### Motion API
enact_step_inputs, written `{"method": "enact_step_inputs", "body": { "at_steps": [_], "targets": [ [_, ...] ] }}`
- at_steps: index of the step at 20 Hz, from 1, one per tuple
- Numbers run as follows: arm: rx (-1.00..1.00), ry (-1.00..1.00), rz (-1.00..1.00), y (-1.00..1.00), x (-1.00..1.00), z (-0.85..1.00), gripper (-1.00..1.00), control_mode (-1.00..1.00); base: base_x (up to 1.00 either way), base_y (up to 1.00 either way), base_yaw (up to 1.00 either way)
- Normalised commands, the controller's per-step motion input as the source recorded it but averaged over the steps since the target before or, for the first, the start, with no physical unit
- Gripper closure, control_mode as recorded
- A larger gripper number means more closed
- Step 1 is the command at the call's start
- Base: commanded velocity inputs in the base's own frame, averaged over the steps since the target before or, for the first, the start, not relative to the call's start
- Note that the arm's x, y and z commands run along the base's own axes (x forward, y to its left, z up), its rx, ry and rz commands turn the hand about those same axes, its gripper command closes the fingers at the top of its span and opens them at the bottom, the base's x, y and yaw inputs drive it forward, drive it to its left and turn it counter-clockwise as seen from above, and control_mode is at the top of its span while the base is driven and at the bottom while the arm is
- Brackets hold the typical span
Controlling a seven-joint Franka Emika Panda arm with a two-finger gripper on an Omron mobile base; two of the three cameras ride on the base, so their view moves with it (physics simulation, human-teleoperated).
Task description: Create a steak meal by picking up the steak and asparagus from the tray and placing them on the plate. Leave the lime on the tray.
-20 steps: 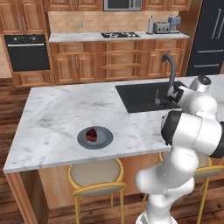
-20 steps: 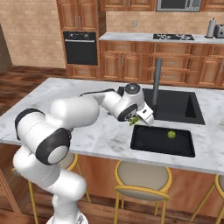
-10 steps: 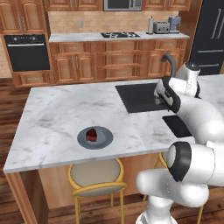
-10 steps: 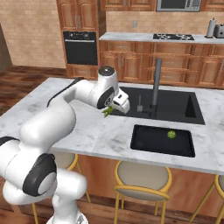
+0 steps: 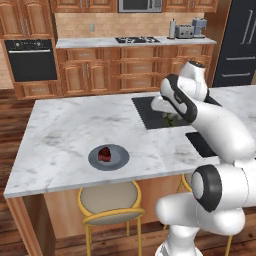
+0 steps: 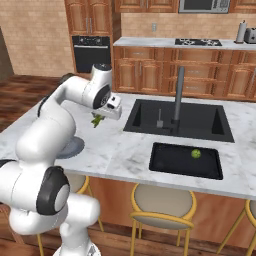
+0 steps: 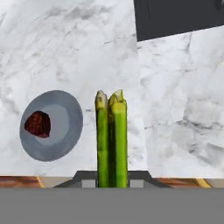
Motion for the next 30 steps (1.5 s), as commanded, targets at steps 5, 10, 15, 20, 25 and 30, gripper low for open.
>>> {"method": "enact_step_inputs", "body": {
  "at_steps": [5, 10, 15, 20, 25, 30],
  "targets": [
    [0.15, 0.03, 0.35, 0.99, -0.1, -0.41, 1.0, -1.0, 0.0, 0.0, 0.0],
    [0.14, -0.03, 0.31, 0.93, -0.36, -0.58, 1.0, -1.0, 0.0, 0.0, 0.0],
    [0.04, -0.07, 0.22, 0.73, -0.55, -0.42, 1.0, -1.0, 0.0, 0.0, 0.0],
    [0.0, 0.02, 0.05, 0.18, -0.04, -0.07, 1.0, -1.0, 0.0, 0.0, 0.0],
    [0.0, 0.07, 0.0, 0.0, 0.26, -0.2, 1.0, -1.0, 0.0, 0.0, 0.0],
    [0.0, 0.06, 0.0, 0.0, 0.47, -0.37, 1.0, -1.0, 0.0, 0.0, 0.0]
  ]
}}
